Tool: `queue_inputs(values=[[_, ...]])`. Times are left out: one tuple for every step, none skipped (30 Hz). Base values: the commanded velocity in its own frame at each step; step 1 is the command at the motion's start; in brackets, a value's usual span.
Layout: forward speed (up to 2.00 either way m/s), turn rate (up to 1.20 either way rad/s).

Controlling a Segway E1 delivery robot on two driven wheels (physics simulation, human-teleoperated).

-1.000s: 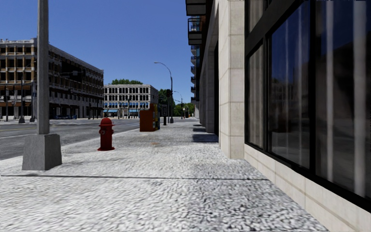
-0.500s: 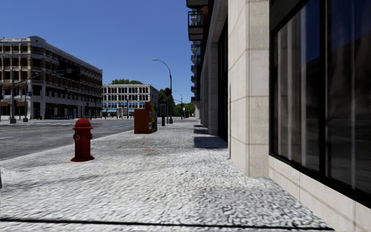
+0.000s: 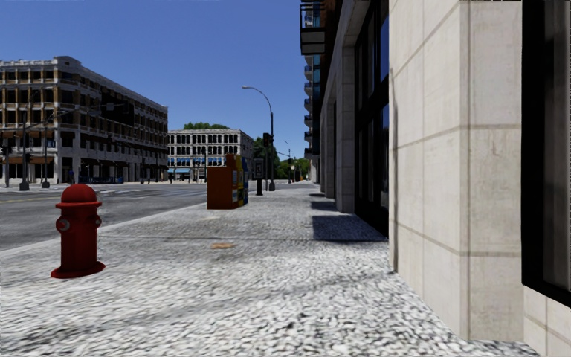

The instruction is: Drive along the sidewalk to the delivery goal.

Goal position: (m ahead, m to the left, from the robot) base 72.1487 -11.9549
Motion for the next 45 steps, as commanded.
queue_inputs(values=[[2.00,0.00],[2.00,0.00],[2.00,0.00],[2.00,0.00],[2.00,0.00],[2.00,0.00],[2.00,0.00],[2.00,0.00],[2.00,0.00],[2.00,0.00],[2.00,0.00],[2.00,0.00],[2.00,0.00],[2.00,0.00],[2.00,0.00],[2.00,0.00],[2.00,0.00],[2.00,0.00],[2.00,0.00],[2.00,0.00],[2.00,0.00],[2.00,0.00],[2.00,0.00],[2.00,0.00],[2.00,0.00],[2.00,0.00],[2.00,0.00],[2.00,0.00],[2.00,0.00],[2.00,0.00],[2.00,0.00],[2.00,0.00],[2.00,0.00],[2.00,0.00],[2.00,0.00],[2.00,0.00],[2.00,0.00],[2.00,0.00],[2.00,0.00],[2.00,0.00],[2.00,0.00],[2.00,0.00],[2.00,0.00],[2.00,0.00],[2.00,0.00]])
